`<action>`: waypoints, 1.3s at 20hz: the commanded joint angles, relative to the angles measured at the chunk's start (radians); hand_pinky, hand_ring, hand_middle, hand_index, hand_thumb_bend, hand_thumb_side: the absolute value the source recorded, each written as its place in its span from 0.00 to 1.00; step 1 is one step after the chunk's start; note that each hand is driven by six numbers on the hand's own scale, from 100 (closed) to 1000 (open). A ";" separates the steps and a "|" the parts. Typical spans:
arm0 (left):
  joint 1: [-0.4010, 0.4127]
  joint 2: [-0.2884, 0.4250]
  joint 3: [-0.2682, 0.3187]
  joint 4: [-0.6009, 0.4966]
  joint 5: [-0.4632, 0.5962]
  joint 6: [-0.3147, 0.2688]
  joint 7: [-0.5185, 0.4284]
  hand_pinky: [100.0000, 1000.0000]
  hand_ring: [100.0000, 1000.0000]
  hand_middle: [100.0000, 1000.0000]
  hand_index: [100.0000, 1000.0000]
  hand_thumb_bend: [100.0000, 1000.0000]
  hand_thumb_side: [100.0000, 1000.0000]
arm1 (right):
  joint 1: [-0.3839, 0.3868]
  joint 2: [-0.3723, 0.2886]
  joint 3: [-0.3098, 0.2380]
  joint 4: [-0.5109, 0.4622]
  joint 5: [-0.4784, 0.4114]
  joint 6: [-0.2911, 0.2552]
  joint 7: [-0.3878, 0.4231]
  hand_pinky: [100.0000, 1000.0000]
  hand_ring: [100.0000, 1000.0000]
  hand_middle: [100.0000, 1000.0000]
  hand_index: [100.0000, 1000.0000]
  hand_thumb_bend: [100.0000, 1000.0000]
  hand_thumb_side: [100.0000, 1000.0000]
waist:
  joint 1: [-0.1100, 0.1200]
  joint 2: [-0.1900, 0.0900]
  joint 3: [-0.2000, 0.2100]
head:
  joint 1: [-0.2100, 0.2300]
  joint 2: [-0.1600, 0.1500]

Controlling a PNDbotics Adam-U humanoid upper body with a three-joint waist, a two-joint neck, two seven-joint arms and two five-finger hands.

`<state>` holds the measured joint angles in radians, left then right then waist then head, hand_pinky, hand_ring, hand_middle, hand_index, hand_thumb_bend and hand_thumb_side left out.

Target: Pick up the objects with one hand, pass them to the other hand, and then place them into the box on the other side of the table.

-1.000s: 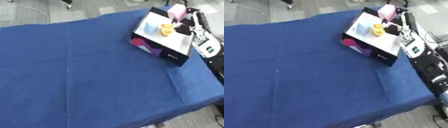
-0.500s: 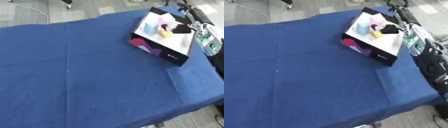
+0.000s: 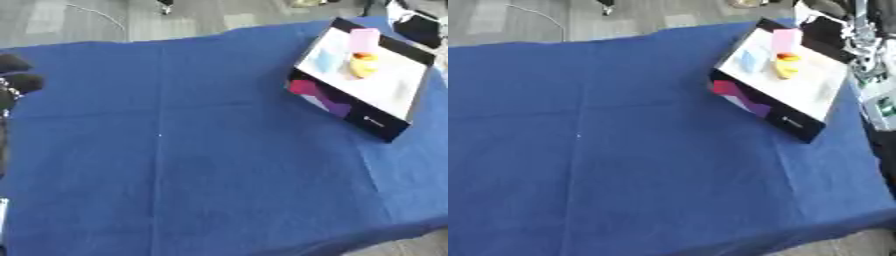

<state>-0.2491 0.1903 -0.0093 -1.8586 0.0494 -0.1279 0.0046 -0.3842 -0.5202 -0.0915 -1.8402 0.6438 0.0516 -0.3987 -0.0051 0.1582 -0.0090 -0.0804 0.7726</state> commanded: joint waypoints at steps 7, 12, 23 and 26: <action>0.004 -0.013 -0.018 -0.028 -0.084 -0.025 0.113 0.72 0.61 0.63 0.73 0.56 0.64 | 0.100 0.283 0.081 -0.160 -0.072 -0.142 -0.162 0.58 0.94 0.73 0.96 0.00 0.39 | -0.007 -0.031 -0.027 | 0.111 -0.003; 0.007 -0.023 -0.026 -0.028 -0.090 -0.038 0.138 0.72 0.61 0.62 0.73 0.55 0.64 | 0.149 0.329 0.118 -0.160 -0.078 -0.171 -0.189 0.56 0.94 0.72 0.96 0.00 0.40 | -0.004 -0.023 -0.028 | 0.130 -0.003; 0.013 -0.026 -0.035 -0.025 -0.097 -0.044 0.147 0.72 0.61 0.62 0.73 0.54 0.64 | 0.171 0.344 0.125 -0.151 -0.079 -0.157 -0.194 0.54 0.95 0.71 0.98 0.00 0.42 | -0.005 -0.020 -0.031 | 0.123 -0.003; 0.017 -0.032 -0.039 -0.022 -0.099 -0.048 0.150 0.72 0.61 0.62 0.73 0.53 0.64 | 0.192 0.350 0.133 -0.131 -0.088 -0.159 -0.198 0.53 0.95 0.71 0.98 0.00 0.42 | -0.004 -0.018 -0.034 | 0.116 -0.003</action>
<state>-0.2270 0.1557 -0.0468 -1.8657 -0.0458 -0.1732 0.1502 -0.1870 -0.1674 0.0395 -1.9652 0.5621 -0.1077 -0.5930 -0.0054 0.1566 -0.0422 0.0395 0.7726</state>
